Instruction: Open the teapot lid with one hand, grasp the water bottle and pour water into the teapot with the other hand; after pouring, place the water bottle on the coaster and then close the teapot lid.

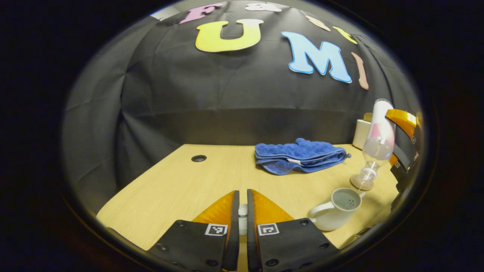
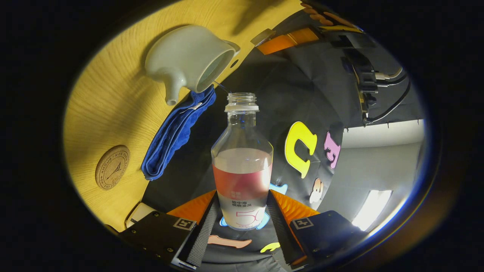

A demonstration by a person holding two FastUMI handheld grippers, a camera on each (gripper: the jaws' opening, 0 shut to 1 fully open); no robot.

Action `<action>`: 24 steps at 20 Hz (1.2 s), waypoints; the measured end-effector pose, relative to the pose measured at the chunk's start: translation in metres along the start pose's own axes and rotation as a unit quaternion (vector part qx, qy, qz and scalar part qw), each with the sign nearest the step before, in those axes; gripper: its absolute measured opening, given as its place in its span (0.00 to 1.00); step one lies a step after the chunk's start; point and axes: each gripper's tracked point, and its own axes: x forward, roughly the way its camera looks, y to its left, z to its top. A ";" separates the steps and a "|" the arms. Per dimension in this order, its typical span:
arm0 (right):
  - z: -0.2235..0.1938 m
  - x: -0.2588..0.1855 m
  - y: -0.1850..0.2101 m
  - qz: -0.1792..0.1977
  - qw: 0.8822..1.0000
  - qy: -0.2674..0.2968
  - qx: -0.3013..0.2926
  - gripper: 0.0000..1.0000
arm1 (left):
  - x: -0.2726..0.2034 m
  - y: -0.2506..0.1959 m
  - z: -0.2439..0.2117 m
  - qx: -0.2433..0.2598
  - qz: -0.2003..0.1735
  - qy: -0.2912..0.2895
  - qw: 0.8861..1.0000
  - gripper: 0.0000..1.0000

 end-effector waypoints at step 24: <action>0.006 -0.020 0.081 0.191 0.784 0.098 0.582 0.78 | -0.003 -0.003 0.002 0.004 -0.004 -0.003 1.000 0.15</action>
